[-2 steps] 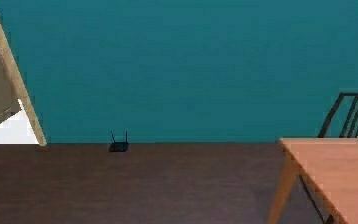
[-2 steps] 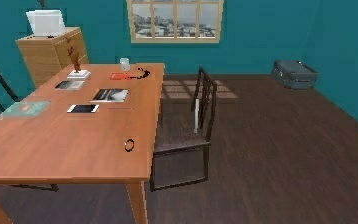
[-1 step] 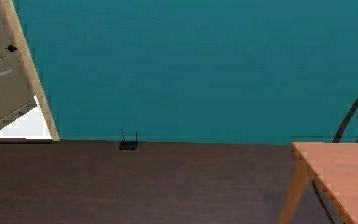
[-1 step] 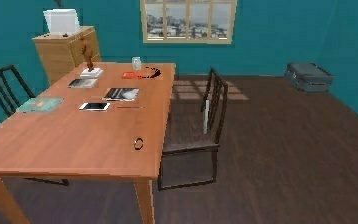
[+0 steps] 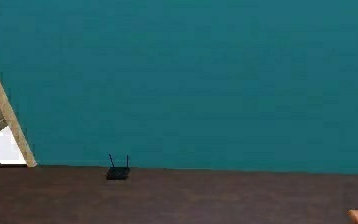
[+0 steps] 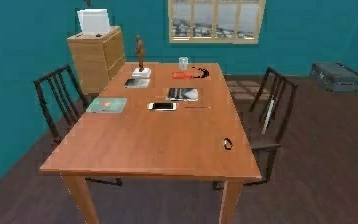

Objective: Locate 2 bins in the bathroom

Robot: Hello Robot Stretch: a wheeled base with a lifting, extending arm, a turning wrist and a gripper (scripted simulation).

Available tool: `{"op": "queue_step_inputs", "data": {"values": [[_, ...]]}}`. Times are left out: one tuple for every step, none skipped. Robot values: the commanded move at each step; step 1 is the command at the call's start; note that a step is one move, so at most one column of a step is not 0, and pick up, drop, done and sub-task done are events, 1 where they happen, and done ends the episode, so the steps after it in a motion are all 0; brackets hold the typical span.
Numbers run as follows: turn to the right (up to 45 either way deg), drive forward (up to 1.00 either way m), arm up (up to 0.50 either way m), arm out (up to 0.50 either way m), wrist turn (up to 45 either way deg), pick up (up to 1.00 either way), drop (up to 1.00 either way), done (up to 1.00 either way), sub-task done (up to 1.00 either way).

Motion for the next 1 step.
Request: {"op": "queue_step_inputs", "data": {"values": [[-45.0, 0.0, 0.0, 0.0, 0.0, 0.0, 0.0, 0.0, 0.0]]}}
